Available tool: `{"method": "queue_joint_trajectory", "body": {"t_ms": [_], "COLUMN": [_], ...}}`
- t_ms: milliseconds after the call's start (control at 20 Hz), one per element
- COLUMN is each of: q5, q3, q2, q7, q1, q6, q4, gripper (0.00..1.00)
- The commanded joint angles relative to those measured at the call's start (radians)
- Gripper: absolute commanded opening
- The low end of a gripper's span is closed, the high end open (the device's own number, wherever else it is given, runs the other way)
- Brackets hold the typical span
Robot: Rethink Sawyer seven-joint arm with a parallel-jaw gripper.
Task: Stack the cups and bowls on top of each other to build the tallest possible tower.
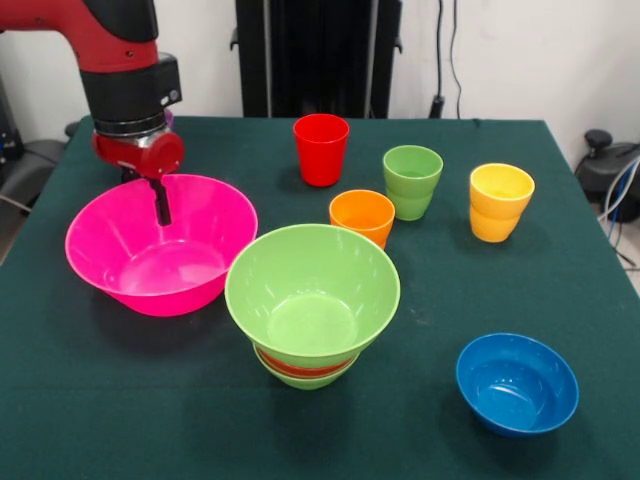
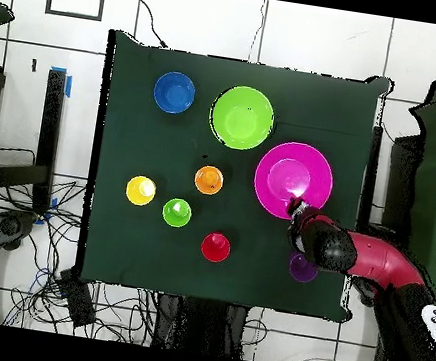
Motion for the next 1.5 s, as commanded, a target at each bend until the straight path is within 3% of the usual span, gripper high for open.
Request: {"method": "queue_joint_trajectory", "body": {"t_ms": [50,100,150,600,800,1100,1250,1500], "q5": [-0.076,-0.085,-0.095,-0.082,-0.1,-0.106,-0.094,-0.177], "q3": [-0.035,-0.039,-0.043,-0.035,-0.052,-0.07,-0.04,-0.054], "q2": [0.021,0.016,0.011,0.004,0.009,-0.059,-0.127,-0.126], "q7": [-0.085,-0.083,-0.081,-0.088,-0.062,-0.029,-0.024,-0.059], "q1": [0.05,0.058,0.065,0.064,0.062,0.042,-0.019,-0.088], "q6": [0.025,0.013,0.001,-0.002,-0.054,-0.119,-0.164,-0.256], "q4": [-0.046,-0.05,-0.055,-0.047,-0.031,0.058,0.163,0.255], "gripper": [1.0,1.0,0.0,0.0,0.0,0.0,0.0,0.0]}}
